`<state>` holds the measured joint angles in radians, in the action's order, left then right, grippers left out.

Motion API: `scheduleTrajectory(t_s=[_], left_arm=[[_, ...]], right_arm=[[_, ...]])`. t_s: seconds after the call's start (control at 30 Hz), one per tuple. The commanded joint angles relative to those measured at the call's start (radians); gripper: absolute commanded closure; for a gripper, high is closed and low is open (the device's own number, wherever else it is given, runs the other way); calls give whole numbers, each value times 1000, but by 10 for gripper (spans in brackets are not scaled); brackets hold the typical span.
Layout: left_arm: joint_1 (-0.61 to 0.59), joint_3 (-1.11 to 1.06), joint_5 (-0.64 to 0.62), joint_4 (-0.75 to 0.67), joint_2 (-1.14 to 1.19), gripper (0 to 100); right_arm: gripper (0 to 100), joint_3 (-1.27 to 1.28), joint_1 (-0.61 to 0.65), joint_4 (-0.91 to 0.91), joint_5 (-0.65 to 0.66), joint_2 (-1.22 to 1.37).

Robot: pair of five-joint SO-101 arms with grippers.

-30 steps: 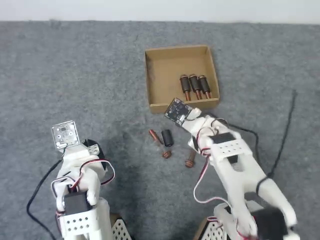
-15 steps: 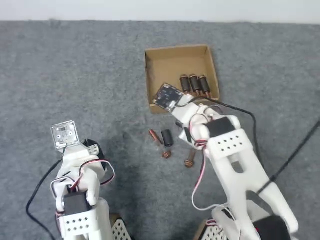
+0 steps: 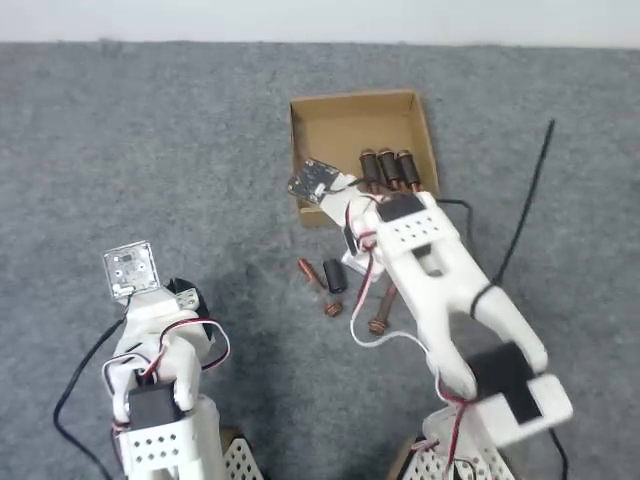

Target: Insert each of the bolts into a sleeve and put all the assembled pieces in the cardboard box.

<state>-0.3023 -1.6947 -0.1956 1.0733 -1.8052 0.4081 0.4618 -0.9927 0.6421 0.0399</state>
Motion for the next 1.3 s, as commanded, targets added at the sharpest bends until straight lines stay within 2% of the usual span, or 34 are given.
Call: scheduleTrajectory(t_s=[0.0, 0.1, 0.17, 0.27, 0.5, 0.87, 1.13, 1.27], left_arm=[[-5, 10, 21, -2, -2, 988], [-5, 10, 89, -2, -2, 988], [-5, 10, 115, -2, -2, 988], [-5, 10, 117, -2, -2, 988], [-5, 10, 120, -2, -2, 988], [-5, 10, 120, -2, -2, 988], [-5, 10, 120, -2, -2, 988], [-5, 10, 120, -2, -2, 988]], right_arm=[[868, -107, -15, -12, -9, 36], [868, -133, -21, -12, -2, 85], [871, -135, -19, -33, 55, 111], [871, -137, -18, -82, 144, 137], [871, -140, -61, -85, 207, 156], [872, -140, -64, 10, 199, 236], [875, -201, -68, 18, 97, 246], [987, -206, -64, 18, 89, 246]])
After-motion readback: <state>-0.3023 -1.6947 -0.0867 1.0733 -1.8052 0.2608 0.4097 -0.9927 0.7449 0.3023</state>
